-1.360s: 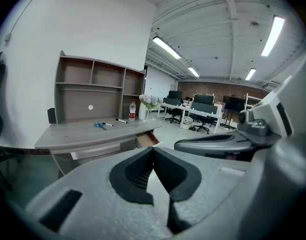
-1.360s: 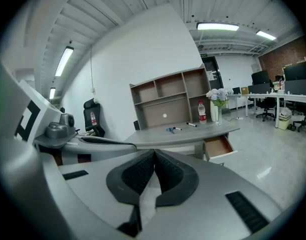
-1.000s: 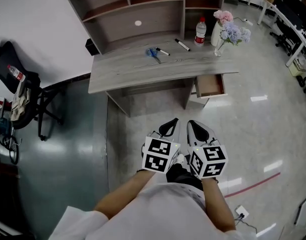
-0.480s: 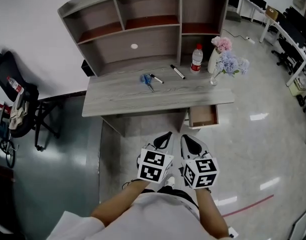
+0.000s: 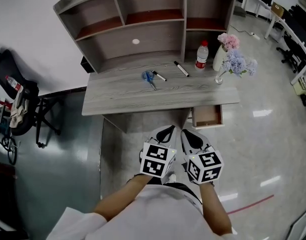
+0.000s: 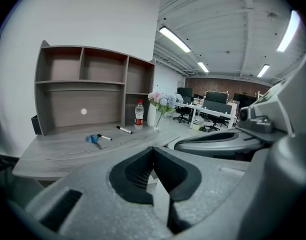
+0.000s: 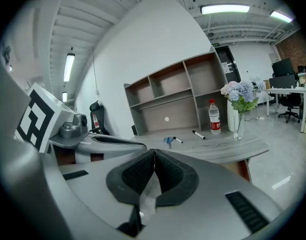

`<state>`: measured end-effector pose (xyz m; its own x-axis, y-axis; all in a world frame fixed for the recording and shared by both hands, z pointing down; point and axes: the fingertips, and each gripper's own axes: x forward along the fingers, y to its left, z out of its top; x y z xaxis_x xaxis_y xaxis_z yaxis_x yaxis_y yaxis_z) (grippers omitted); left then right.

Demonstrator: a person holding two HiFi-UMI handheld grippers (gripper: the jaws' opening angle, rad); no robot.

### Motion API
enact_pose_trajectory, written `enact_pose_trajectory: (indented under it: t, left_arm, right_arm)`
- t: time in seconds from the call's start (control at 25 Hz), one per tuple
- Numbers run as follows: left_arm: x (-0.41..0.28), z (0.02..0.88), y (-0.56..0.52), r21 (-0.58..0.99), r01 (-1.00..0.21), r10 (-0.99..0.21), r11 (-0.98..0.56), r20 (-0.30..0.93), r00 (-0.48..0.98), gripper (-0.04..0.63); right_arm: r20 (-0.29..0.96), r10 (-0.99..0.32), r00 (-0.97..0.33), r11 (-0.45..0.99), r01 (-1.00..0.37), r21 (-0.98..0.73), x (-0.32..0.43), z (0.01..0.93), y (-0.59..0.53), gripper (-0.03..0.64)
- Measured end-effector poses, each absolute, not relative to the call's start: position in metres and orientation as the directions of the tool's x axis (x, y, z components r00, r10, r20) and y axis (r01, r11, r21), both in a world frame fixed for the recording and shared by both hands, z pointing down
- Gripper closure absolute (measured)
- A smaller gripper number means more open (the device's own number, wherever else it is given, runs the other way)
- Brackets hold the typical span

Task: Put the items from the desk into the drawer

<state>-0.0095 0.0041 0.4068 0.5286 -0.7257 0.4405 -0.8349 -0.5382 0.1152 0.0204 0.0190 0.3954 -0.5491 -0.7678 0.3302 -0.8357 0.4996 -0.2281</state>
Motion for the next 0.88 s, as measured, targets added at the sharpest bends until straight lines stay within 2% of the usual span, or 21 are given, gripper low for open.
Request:
enact_pose_trajectory:
  t: [0.88]
  left_arm:
    - [-0.037, 0.433, -0.2, 0.171, -0.763, -0.63, -0.624, 0.466, 0.62, 0.592]
  right_arm:
    - [0.409, -0.805, -0.43, 0.374, -0.903, -0.213, -0.002, 0.426, -0.184, 0.615]
